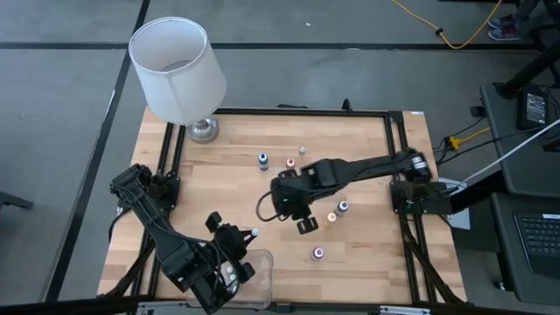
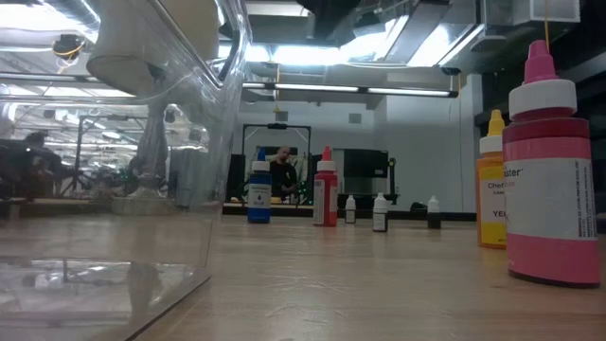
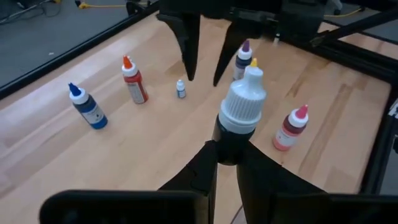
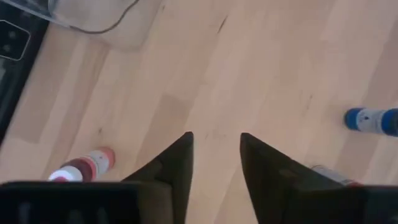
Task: Pick & Place food coloring
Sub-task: Put the small light green food coloring bottle into the bin
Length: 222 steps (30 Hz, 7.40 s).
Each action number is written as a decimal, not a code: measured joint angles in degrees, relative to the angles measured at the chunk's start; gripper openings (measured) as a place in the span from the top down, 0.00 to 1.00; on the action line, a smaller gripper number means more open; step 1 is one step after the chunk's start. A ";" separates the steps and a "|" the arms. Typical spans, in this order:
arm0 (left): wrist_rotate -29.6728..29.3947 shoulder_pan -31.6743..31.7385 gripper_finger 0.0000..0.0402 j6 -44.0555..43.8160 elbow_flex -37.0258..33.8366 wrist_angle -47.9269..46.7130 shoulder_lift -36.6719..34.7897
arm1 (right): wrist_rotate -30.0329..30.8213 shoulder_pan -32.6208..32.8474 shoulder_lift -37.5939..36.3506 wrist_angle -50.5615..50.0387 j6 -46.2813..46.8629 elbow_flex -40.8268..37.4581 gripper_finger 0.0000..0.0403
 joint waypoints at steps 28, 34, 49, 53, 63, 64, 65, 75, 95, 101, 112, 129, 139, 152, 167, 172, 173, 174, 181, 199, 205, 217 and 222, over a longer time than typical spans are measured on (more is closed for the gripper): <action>-4.42 3.26 0.89 3.20 0.37 0.62 -1.19 | -3.07 2.01 -26.94 90.95 11.78 -53.96 0.72; -5.32 3.52 0.89 3.36 0.41 0.72 -1.56 | -2.92 0.82 -25.05 91.31 11.74 -51.26 0.56; -5.53 4.14 0.89 5.43 0.42 2.00 -1.68 | -5.92 0.33 -19.67 89.66 11.85 -45.96 0.49; -5.44 4.58 0.89 6.81 0.41 2.32 -1.68 | -5.92 0.45 -19.56 89.70 11.91 -45.86 0.49; -5.01 6.72 0.89 12.90 0.42 5.78 -1.70 | -6.13 0.48 -19.56 89.64 11.89 -45.85 0.50; -4.97 6.86 0.89 13.74 0.40 6.26 -1.70 | -6.28 0.48 -19.56 89.64 11.89 -45.86 0.51; -4.90 6.89 0.89 14.50 0.40 6.81 -1.72 | -6.38 0.48 -19.57 89.64 11.87 -45.83 0.52; -4.31 6.81 0.88 15.61 0.40 7.74 -1.93 | -7.98 0.50 -19.63 89.67 11.43 -45.83 0.75; 9.26 4.88 0.61 18.26 0.40 8.34 -7.79 | -9.33 0.46 -19.63 88.80 11.74 -45.84 0.78; 13.30 6.26 0.53 19.56 0.40 8.54 -10.90 | -9.39 0.46 -19.65 82.52 11.98 -45.85 0.78; 23.95 13.52 0.53 29.64 0.40 13.13 -11.02 | -9.51 0.81 -19.65 76.38 16.73 -45.86 0.78; 28.81 16.59 0.56 35.26 0.40 16.84 -8.11 | -9.97 0.98 -19.65 75.95 16.42 -45.86 0.78; 27.87 17.31 0.62 34.23 0.18 16.75 -7.24 | -10.03 0.98 -19.65 75.94 16.28 -45.86 0.78; 28.90 17.33 0.65 34.00 0.18 16.24 -5.33 | -10.60 0.98 -19.67 75.52 16.28 -45.86 0.78; 28.12 17.18 0.81 34.01 0.18 16.75 -5.35 | -10.86 1.05 -19.69 75.38 16.01 -45.86 0.78; 28.05 17.18 0.85 34.01 0.18 16.75 -5.35 | -11.00 1.03 -19.69 75.35 16.02 -45.86 0.78; 28.06 17.18 0.85 34.01 0.18 16.81 -5.35 | -11.38 1.03 -19.69 75.35 16.02 -45.86 0.78; 28.04 17.18 0.86 34.01 0.18 16.79 -5.35 | -11.47 1.01 -19.69 75.35 16.02 -45.86 0.78; 28.08 17.18 0.86 34.01 0.18 16.85 -5.38 | -11.58 1.01 -19.69 75.46 16.02 -45.86 0.77; 28.17 17.11 0.86 33.16 0.37 17.21 -5.62 | -12.74 0.95 -19.70 72.36 11.90 -42.77 0.52; 28.22 17.18 0.86 33.08 0.16 15.91 -5.27 | -13.00 1.89 -20.00 61.95 5.85 -37.22 0.49; 30.96 15.28 0.85 30.07 0.00 13.63 -5.27 | -15.31 2.72 -20.57 49.08 0.14 -30.75 0.48; 31.04 11.18 0.85 23.94 0.09 9.11 -5.31 | -12.35 2.94 -21.61 46.08 -2.01 -30.77 0.48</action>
